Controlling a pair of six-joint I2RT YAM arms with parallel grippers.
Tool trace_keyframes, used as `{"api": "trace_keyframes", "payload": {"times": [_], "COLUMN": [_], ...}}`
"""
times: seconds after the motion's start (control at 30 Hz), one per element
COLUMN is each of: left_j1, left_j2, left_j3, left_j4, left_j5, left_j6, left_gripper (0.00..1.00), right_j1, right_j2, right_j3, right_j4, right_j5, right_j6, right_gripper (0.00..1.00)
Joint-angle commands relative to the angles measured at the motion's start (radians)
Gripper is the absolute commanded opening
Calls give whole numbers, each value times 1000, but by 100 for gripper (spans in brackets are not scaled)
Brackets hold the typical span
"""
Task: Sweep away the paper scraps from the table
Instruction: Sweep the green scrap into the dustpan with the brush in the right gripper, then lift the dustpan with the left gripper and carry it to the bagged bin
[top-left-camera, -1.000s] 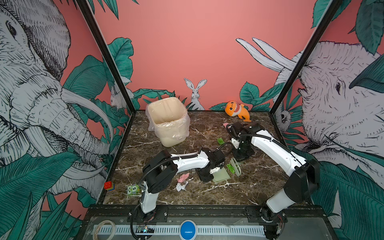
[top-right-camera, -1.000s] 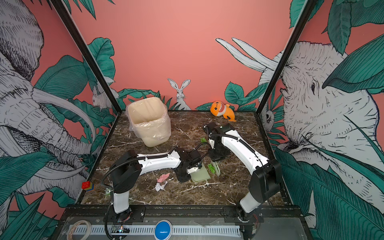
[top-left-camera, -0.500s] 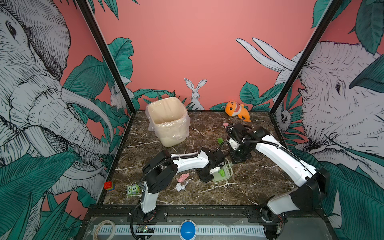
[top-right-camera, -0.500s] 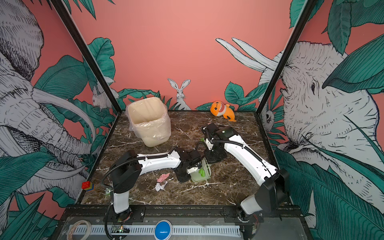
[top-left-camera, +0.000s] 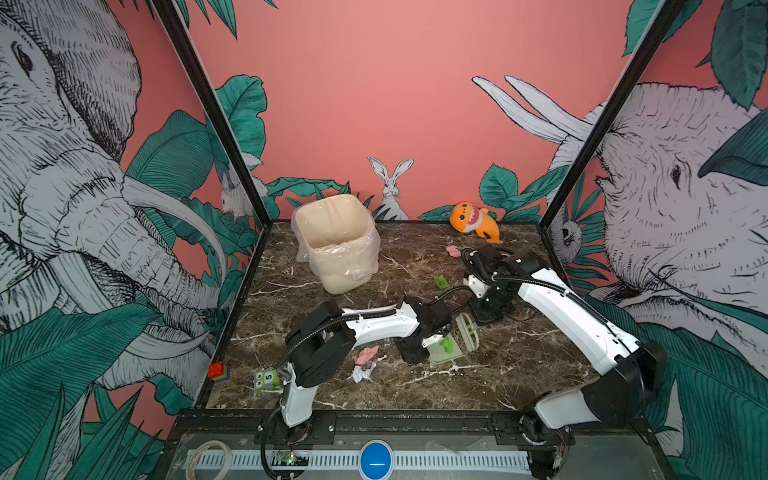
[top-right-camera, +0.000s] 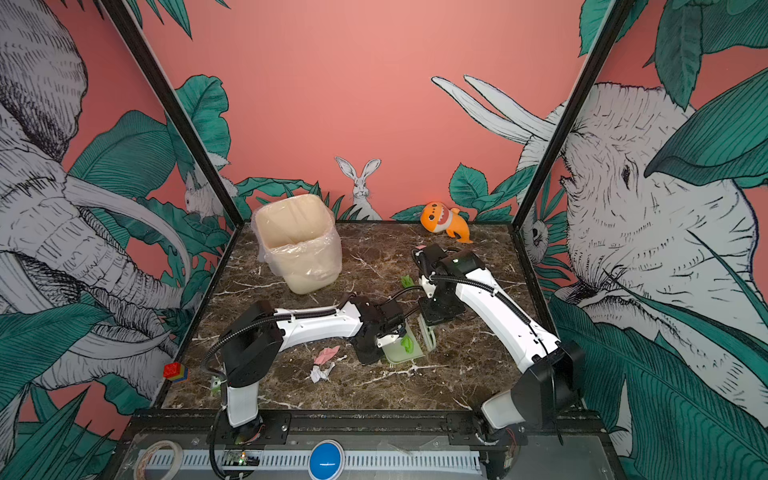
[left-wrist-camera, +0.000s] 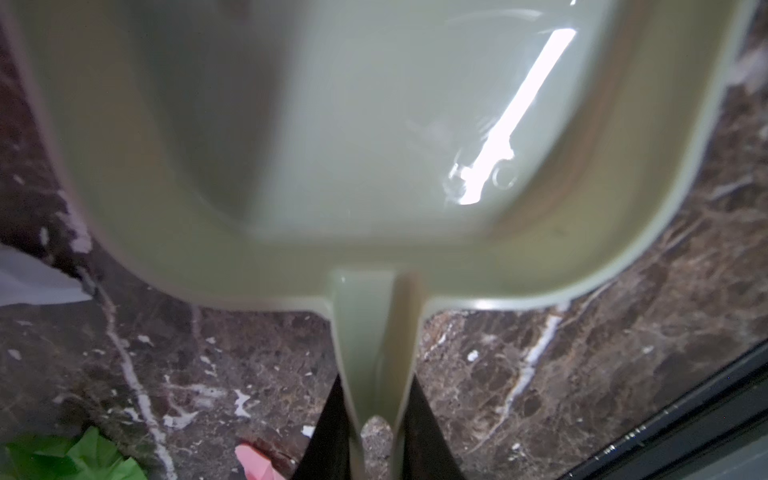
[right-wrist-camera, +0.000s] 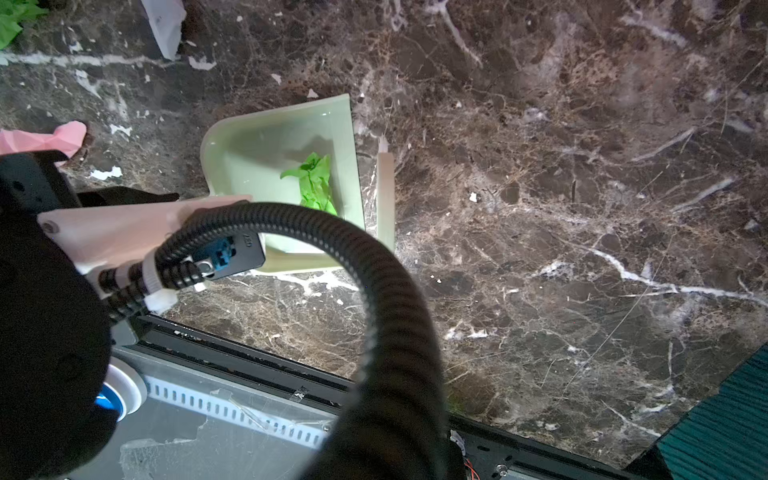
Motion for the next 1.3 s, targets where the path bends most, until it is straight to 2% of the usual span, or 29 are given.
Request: {"api": "trace_keyframes", "payload": {"times": [0.0,0.3,0.53,0.8,1.13,1.27], "left_j1": [-5,3,52,134,225,281], "left_j2": [-79,-174,-279,-394,-468,-492], "left_j3": [-15,8,44,114,299,351], "left_j4": [21,-9,-61,-200,-455,-506], "left_j5": [-14,-84,-76,-56,-148,-138], "left_j6": [-20,-35,-56,-78,-118,-147], "left_gripper": [11,11,11,12,12,13], "right_j1": [-34,-119,-149,-154,-154,-155], "right_j2": [-52,-106,-122,-132,-90,-71], "right_j3": [-14,-3,-9,-20,20,63], "right_j4": [-36,-57,-48,-24,11,-1], "right_j5": [29,21,1,-50,-117,-136], "right_j6": [-21,-49,-59,-59,-74,-77], "right_gripper": [0,0,0,0,0,0]}}
